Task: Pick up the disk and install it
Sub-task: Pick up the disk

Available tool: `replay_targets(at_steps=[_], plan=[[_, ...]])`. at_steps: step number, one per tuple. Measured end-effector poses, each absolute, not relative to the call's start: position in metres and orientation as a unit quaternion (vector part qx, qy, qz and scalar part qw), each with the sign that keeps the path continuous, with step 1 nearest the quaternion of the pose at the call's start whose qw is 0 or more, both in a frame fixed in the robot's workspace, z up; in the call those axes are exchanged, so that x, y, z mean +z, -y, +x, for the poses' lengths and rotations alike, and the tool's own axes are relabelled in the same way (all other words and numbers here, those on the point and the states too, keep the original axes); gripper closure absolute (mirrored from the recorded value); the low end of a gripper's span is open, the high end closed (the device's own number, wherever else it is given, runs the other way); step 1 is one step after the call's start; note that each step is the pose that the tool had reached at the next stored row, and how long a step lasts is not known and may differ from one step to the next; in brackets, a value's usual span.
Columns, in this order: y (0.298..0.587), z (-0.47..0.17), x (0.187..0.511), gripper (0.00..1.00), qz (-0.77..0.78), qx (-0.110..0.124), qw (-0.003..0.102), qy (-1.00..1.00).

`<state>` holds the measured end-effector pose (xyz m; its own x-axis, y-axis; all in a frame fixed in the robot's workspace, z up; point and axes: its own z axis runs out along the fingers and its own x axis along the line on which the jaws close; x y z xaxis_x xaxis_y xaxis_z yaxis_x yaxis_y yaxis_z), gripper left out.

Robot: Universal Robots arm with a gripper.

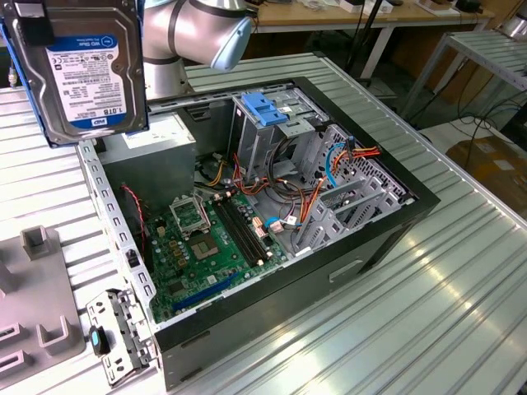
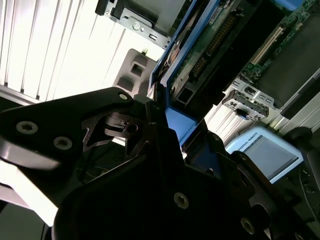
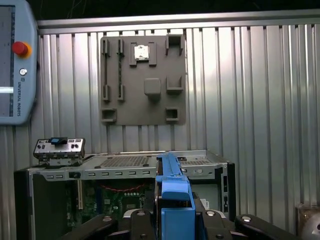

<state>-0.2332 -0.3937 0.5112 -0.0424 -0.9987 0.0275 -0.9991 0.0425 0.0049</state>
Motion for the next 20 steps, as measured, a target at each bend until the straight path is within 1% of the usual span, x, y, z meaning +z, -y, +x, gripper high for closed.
replay_targets(at_steps=[20], plan=[[0.395,-0.192,0.508,0.63,0.692,0.014,0.018,0.722]])
